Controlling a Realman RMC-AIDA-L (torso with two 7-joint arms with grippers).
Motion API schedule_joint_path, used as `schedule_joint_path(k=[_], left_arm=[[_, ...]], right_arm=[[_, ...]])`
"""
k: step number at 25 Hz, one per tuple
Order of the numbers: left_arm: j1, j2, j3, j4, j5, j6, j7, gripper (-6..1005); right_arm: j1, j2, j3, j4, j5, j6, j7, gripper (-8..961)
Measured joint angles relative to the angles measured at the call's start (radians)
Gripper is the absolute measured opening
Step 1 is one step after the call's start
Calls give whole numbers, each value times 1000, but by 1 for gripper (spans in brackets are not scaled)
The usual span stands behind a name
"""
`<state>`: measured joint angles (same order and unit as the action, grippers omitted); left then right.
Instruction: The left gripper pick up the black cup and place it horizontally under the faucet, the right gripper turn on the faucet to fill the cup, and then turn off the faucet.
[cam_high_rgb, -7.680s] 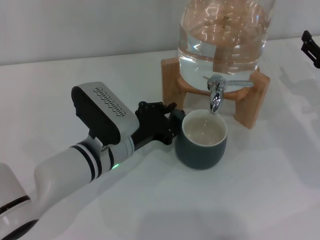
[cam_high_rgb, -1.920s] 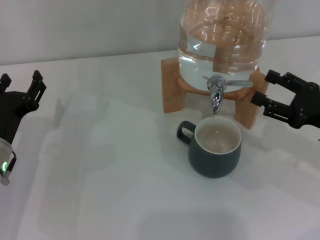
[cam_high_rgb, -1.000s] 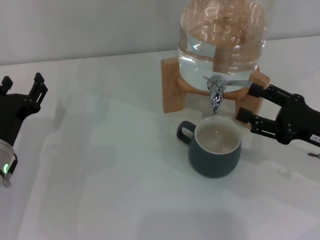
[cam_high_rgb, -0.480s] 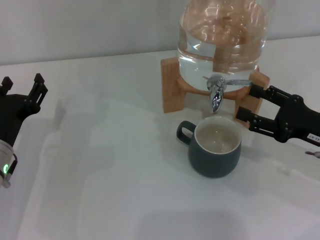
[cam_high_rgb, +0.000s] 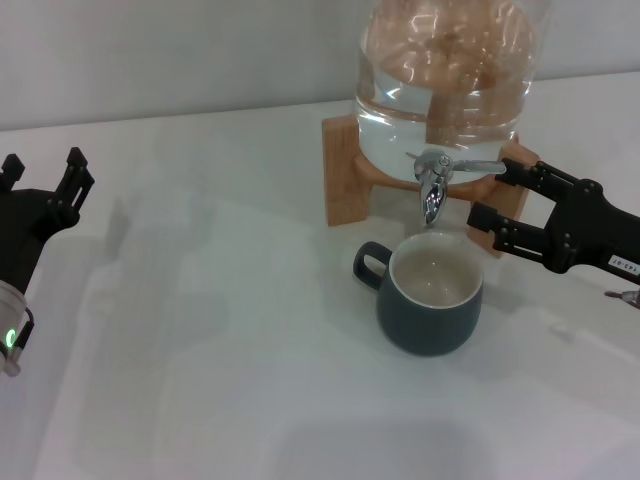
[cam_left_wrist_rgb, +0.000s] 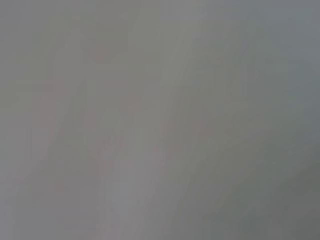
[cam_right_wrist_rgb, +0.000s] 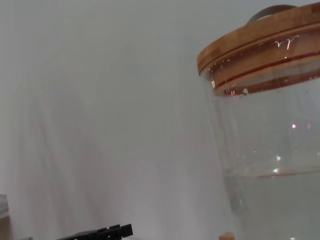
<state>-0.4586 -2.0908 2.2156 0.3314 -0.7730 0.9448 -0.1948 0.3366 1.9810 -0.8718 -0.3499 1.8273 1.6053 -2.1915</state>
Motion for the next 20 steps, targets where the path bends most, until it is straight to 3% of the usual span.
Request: schedule_joint_path(k=[20], left_arm=[[1, -2, -2, 0, 0, 0, 0, 786]], right_arm=[[2, 13, -8, -23, -7, 49, -4, 827]])
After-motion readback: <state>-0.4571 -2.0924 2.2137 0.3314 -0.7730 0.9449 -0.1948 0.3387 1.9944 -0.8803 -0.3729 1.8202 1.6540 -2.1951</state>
